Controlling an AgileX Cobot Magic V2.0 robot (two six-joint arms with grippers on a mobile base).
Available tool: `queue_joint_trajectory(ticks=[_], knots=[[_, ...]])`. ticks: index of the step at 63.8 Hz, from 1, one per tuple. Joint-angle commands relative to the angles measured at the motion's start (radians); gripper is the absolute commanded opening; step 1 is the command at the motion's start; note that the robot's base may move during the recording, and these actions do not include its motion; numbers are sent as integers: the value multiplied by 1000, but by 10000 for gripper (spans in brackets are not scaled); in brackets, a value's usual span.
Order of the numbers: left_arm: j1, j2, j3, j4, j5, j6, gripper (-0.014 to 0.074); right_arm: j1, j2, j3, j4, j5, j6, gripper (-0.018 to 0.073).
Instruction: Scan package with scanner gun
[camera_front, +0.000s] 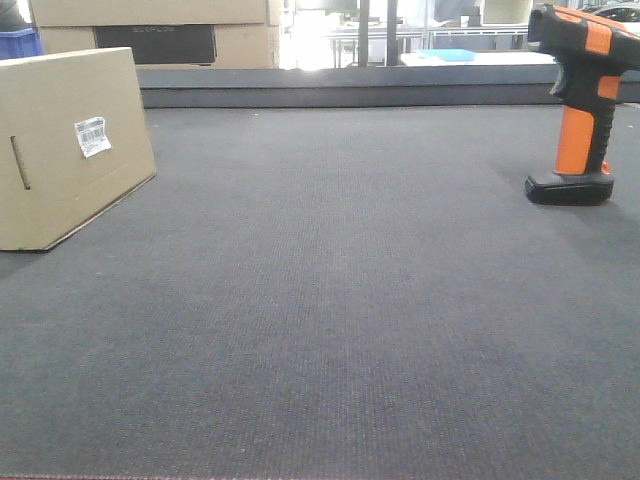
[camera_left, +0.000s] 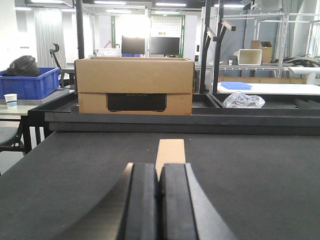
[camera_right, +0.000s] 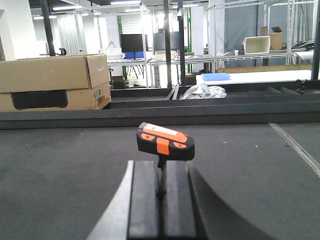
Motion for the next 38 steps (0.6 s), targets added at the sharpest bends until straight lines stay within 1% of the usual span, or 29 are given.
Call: queue_joint_trajectory(ticks=[1,7,18,23,28,30,38], knots=[[-5,-6,2,0,-19,-4,-111,-2,-19,53,3,-48,-47,-168],[-5,-6,2,0,-19,-4,-111,-2,-62,135,7,-64,-116,-168],[-5,-6,2,0,-19,-4,-111,-2,-154,279,8,-90,-116,-168],[-5,-6,2,0,-19,-4,-111,-2,-157,326,8,-95,-116,-168],[-5,-6,2,0,-19,-4,-111,-2,-157,327,20,-108,-116,-168],[-5,-6,2,0,-20,-4,-111,-2,-157,327,20,-84,-116,-168],[-5,-6,2,0,-20,-4,-111,-4,-157,327,20,-85,-116,-168]])
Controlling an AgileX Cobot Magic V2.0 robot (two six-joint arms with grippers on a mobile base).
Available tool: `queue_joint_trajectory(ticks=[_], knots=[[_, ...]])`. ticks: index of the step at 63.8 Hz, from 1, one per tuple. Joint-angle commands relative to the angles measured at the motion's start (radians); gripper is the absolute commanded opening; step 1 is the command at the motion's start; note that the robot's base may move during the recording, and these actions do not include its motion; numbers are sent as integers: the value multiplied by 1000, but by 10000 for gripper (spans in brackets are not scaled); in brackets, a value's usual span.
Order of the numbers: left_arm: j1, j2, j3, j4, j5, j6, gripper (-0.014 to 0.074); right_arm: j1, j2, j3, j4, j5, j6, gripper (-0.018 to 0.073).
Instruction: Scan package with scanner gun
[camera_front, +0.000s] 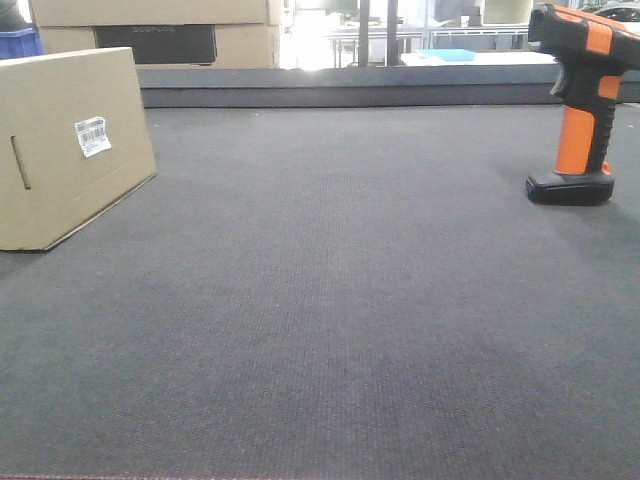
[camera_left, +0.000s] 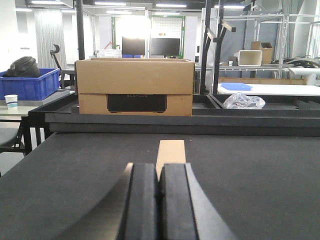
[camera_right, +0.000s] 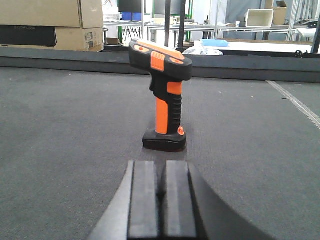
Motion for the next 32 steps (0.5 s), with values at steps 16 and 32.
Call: queue_joint_trajectory(ticks=[16,32], knots=[[-5,-6,2,0,-17,-4,-111,-52,-3,2,5,-25,-9,-168],[-5,-6,2,0,-17,-4,-111,-54,-3,2,5,-25,-9,-168]])
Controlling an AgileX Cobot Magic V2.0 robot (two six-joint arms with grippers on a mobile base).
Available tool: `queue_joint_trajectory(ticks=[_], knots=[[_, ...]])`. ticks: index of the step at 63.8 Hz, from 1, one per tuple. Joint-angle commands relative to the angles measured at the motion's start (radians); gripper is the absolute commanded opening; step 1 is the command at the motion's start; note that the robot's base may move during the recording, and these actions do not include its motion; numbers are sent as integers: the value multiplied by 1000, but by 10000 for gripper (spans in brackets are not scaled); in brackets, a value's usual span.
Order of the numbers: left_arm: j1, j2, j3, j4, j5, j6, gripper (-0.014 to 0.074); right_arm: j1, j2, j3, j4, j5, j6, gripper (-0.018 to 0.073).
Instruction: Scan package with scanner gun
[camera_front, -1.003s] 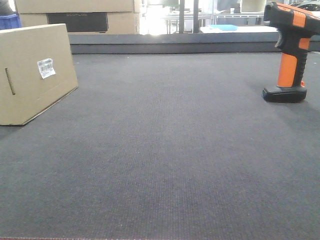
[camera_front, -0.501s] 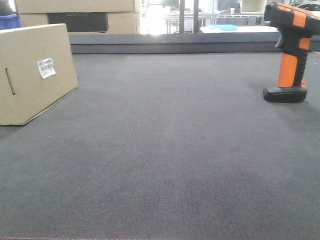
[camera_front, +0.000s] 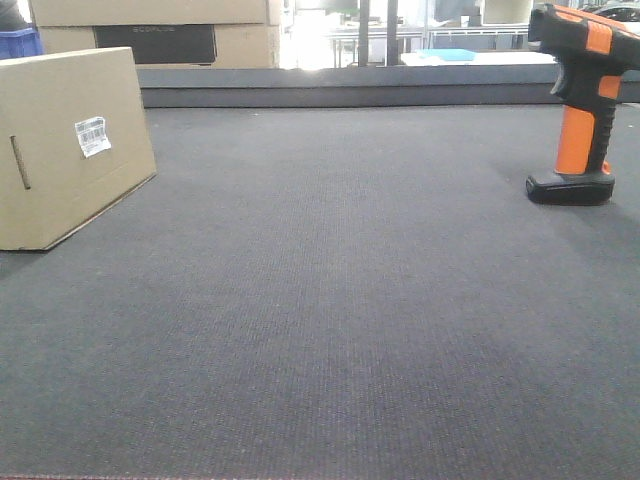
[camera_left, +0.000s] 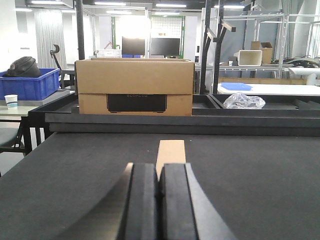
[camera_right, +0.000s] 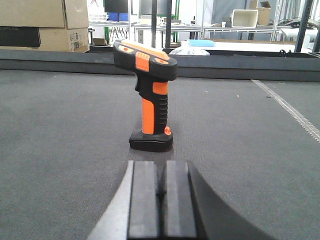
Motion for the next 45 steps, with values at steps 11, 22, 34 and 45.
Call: queue_joint_trajectory(ticks=[11,22,34,45], knots=[[-5,-6,2,-1,-17,-4,-111,-5,-3,2,3,-25,-7,-168],[-5,-6,2,-1,-17,-4,-111,-5,-3,2,3,-25,-7,-168],[-5,-8,2,-1,-15,-4,-111,-5,-3,2,3,-25,-7,-168],[-3,-8,61,134,-58,-8,-111,-5,-3,2,3,-27,-7,-168]])
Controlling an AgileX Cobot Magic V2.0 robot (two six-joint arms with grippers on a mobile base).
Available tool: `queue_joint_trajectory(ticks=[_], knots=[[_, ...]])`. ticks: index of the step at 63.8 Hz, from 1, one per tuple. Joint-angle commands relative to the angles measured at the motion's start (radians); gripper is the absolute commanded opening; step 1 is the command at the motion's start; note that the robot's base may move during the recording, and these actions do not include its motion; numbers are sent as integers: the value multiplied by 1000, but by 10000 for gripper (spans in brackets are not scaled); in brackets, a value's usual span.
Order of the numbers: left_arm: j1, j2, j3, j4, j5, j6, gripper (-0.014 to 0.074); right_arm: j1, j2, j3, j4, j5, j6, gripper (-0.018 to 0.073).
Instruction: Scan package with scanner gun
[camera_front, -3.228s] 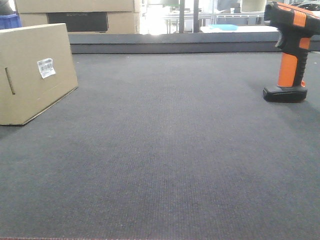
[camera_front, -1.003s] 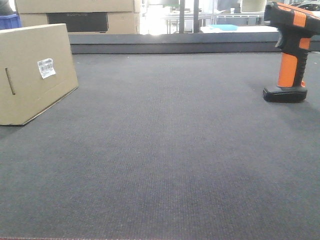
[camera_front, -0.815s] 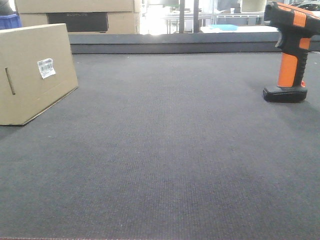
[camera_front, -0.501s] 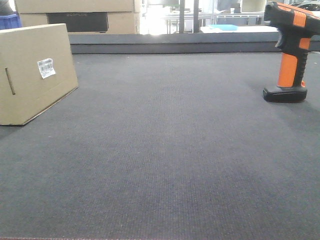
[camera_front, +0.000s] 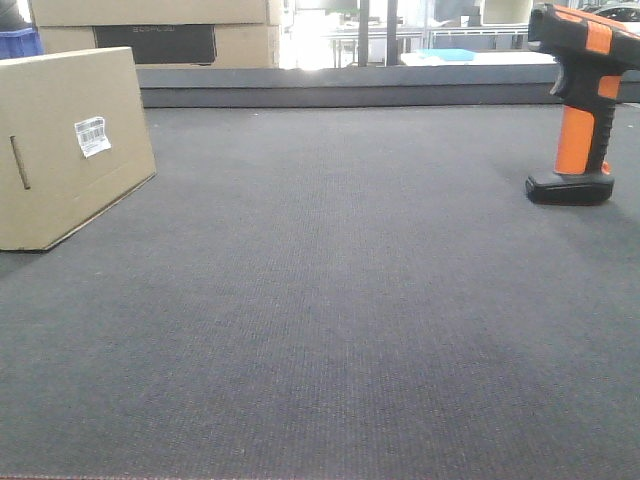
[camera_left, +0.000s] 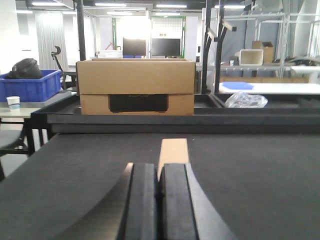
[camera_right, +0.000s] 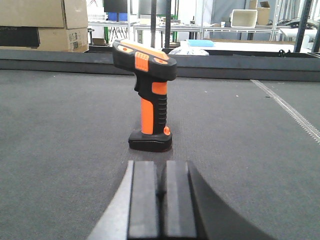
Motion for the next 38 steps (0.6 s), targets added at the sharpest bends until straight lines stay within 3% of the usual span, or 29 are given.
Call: queue_joint_trajectory(ticks=[1,8,16,34,35,38], knots=[[-3,-5,47,100,-51,-16,-111,-5,-3,2,3,-27,-7,-168],[-5,-25,144,105,-110,-109,-111,-5,-3,2,3,-27,-7,-168],[-26,-81,261,112,-169,-147,-111,-5,-3,2,3,-27,-7,-168],[-35,-246,416,67,-128,-165,-111,-5,-3,2,3,-27,-7,-168],[-35,-246,416,64,-95,-127,-111,-5,-3,2,3,-27,-7,-168],[-35,-246,416,64,-98,-127,-111,-5,-3,2,3,-27,-7,-168]])
